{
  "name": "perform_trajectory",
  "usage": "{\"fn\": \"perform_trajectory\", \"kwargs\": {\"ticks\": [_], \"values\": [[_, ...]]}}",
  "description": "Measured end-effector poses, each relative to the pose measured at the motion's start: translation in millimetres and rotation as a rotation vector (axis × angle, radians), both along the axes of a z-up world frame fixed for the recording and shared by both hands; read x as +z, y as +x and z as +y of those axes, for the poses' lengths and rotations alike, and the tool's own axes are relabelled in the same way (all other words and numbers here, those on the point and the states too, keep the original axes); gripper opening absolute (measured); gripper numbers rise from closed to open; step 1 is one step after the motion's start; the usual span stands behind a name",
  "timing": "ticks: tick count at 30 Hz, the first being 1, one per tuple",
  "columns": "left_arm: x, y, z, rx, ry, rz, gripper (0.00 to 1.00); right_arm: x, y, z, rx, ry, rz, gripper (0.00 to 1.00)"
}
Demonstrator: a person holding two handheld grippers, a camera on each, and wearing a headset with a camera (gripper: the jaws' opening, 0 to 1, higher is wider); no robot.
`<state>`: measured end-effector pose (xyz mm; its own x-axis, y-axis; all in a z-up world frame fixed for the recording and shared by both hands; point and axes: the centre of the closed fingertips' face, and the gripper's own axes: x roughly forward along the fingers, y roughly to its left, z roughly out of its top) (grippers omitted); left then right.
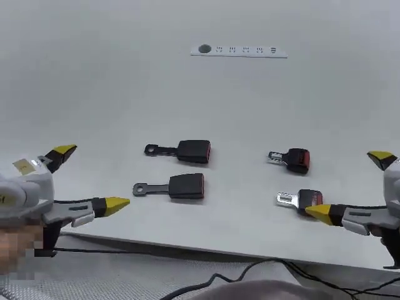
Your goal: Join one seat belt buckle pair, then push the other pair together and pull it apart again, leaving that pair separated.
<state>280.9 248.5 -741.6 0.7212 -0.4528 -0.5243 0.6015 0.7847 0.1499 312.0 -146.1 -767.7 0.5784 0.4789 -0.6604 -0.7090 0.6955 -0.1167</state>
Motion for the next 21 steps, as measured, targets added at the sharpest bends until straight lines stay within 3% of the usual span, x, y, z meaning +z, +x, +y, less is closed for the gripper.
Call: {"fn": "perform_trajectory", "kwargs": {"ticks": [5, 21], "values": [[-6.6, -3.6, -2.6, -0.021, 0.020, 0.028, 0.99, -1.5, -0.4, 0.4, 0.011, -0.017, -0.006, 0.98], [-11.3, -4.0, 2.6, -0.032, 0.025, 0.045, 1.00, -8.2, -11.2, -0.5, 0.036, -0.024, 0.009, 1.00]]}}
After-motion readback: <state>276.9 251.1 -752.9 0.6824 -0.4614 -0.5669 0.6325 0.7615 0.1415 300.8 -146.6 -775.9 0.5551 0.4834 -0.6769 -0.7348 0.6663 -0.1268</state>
